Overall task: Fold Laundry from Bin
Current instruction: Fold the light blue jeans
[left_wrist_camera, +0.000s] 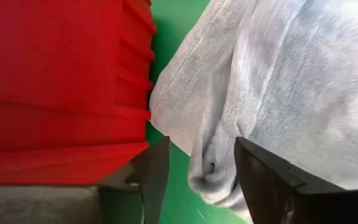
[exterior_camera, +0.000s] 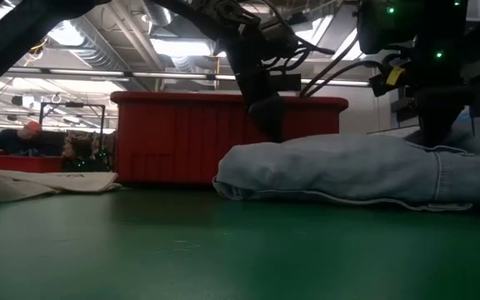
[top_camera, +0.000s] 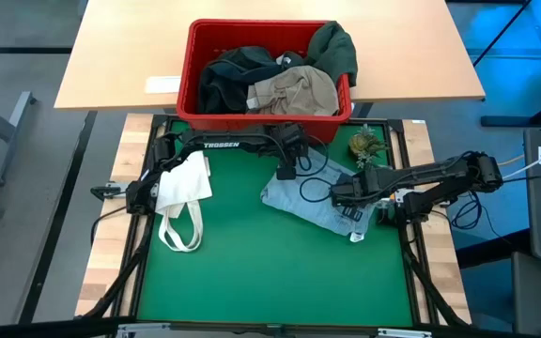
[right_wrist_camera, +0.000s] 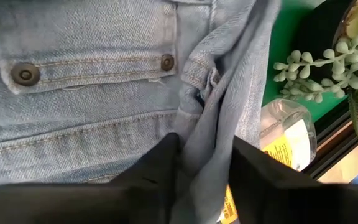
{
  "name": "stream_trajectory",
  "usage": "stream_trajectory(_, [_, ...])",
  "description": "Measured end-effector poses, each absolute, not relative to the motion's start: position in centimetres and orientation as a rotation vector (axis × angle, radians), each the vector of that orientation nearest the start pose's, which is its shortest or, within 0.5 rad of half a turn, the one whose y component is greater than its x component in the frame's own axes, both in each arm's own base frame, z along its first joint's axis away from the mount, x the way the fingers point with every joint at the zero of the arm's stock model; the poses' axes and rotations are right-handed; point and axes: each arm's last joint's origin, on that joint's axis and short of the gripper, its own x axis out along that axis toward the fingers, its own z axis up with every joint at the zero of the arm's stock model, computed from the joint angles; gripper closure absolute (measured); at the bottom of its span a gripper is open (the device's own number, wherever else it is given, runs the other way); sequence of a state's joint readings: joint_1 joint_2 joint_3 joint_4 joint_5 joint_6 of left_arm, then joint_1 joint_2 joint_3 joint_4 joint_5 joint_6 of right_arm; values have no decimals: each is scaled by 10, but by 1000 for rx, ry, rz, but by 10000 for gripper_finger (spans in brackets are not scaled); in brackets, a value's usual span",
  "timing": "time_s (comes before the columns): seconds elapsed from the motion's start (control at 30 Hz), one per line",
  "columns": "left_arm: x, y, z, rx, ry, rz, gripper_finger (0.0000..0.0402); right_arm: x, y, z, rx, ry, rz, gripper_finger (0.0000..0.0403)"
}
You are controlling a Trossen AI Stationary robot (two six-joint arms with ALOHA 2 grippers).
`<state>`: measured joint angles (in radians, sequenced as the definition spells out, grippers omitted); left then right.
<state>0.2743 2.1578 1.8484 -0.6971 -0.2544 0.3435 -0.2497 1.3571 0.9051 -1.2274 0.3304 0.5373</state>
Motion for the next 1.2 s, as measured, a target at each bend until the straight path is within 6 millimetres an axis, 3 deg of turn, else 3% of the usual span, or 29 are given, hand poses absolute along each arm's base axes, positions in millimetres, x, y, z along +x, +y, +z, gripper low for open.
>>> stream_trajectory(0.23, [453, 121, 226, 355, 1095, 326, 221, 188, -58, 219, 315, 1577, -879, 207])
stream_trajectory(0.77, [465, 60, 226, 446, 1074, 214, 275, 196, -62, 262, 233, 1512, -952, 203])
stream_trajectory(0.97, [463, 32, 222, 402, 1109, 175, 294, 208, -63, 251, 331, 1397, -884, 203])
stream_trajectory(1.2, [448, 15, 211, 298, 1252, 172, 313, 210, -62, 216, 379, 1334, -846, 203])
